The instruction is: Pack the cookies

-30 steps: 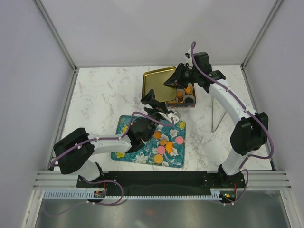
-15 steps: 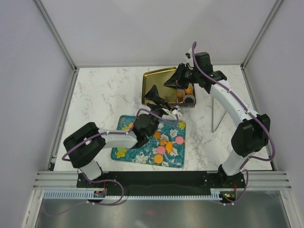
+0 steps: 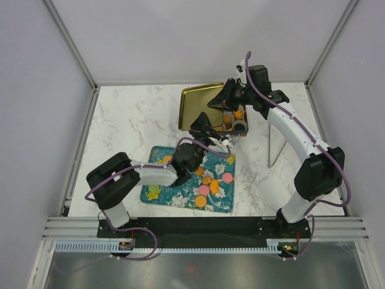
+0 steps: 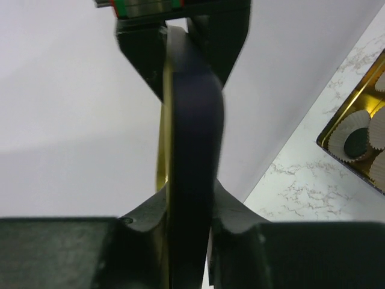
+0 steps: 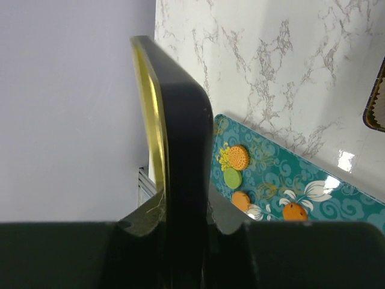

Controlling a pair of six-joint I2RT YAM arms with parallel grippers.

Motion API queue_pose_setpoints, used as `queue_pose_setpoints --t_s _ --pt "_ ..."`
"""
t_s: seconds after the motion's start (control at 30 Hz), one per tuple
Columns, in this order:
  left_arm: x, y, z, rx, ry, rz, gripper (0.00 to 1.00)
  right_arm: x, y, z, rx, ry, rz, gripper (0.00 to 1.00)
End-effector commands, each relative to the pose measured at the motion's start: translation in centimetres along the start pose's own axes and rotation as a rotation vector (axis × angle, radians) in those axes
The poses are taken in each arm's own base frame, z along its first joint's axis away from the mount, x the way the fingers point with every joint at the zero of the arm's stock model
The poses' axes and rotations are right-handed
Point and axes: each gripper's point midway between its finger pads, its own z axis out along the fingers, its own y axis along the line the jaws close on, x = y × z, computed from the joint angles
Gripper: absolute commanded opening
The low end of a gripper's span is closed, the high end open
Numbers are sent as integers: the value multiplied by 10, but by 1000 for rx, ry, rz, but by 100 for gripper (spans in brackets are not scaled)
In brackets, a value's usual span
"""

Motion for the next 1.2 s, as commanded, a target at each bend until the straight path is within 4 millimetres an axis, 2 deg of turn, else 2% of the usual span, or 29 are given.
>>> queue_pose_setpoints --t_s 0.0,0.03,0.1,0.13,0.2,0.23,0.3,0.33,0.37,0.4,0.43,0.5,0.53,0.57,0.6,0.63,0.67,0.7,0.73,0.8,0.83,0.9,0.93,0.97,1.0,1.03,1.1,1.13,1.17 --pt "-13 66 10 -240 -37 -128 23 9 8 -13 -19 13 -43 6" --pt "-14 68 10 -244 -38 -132 20 9 6 -12 -14 14 -43 8" --pt "-14 68 11 -236 -34 -136 8 8 5 -14 -9 5 -53 10" --pt "-14 70 11 -230 -35 -154 3 8 4 -14 -2 0 -64 15" --pt "-15 67 11 -203 -33 -174 2 3 1 -16 22 -30 -80 23" --pt "-15 65 11 -164 -27 -204 2 0 0 -17 29 -43 -103 33" --pt "-18 58 11 -108 -31 -234 2 -8 -2 -19 54 -84 -133 45" --pt "-16 43 11 -39 -12 -271 2 -13 0 -21 59 -105 -153 56" --pt "-18 45 9 -7 -13 -296 2 -19 2 -25 71 -134 -186 62" --pt "-23 27 7 109 4 -411 2 -40 4 -36 112 -248 -233 77" --pt "-20 19 7 147 29 -387 2 -43 11 -41 98 -266 -250 81" --pt "-27 8 4 233 30 -475 2 -59 15 -53 126 -350 -273 87" --pt "-32 10 6 249 31 -510 2 -64 22 -61 122 -389 -289 91" --pt "-34 7 6 275 40 -537 2 -70 24 -67 135 -419 -298 93" --pt "-41 22 14 247 23 -553 2 -78 24 -74 159 -464 -303 95" --pt "-35 -6 5 366 82 -623 2 -85 27 -85 167 -502 -307 96" --pt "-36 -17 0 439 96 -649 2 -89 25 -90 181 -525 -307 96" --pt "-39 -18 0 463 108 -729 2 -93 24 -97 191 -548 -305 97" --pt "-45 -13 4 477 104 -782 2 -101 22 -108 210 -589 -299 98" --pt "-49 -18 3 571 116 -927 2 -107 15 -116 228 -616 -293 98" --pt "-56 -11 9 591 103 -984 2 -115 8 -124 236 -636 -286 98" --pt "-65 -1 15 663 90 -1146 2 -119 -5 -127 251 -634 -276 98" --pt "-65 -4 18 696 97 -1194 2 -127 -14 -133 266 -652 -267 98" --pt "-63 0 21 745 82 -1249 2 -129 -21 -134 276 -654 -263 98" --pt "-70 10 26 762 75 -1344 2 -129 -31 -133 292 -649 -256 98" --pt "-57 6 34 777 102 -1397 2 -133 -41 -132 310 -652 -256 98" --pt "-70 13 35 877 79 -1537 2 -131 -58 -125 323 -626 -252 98" --pt "-66 18 42 883 58 -1574 2 -132 -61 -118 310 -620 -263 98" --pt "-66 7 41 950 67 -1610 2 -132 -66 -113 308 -609 -261 98"
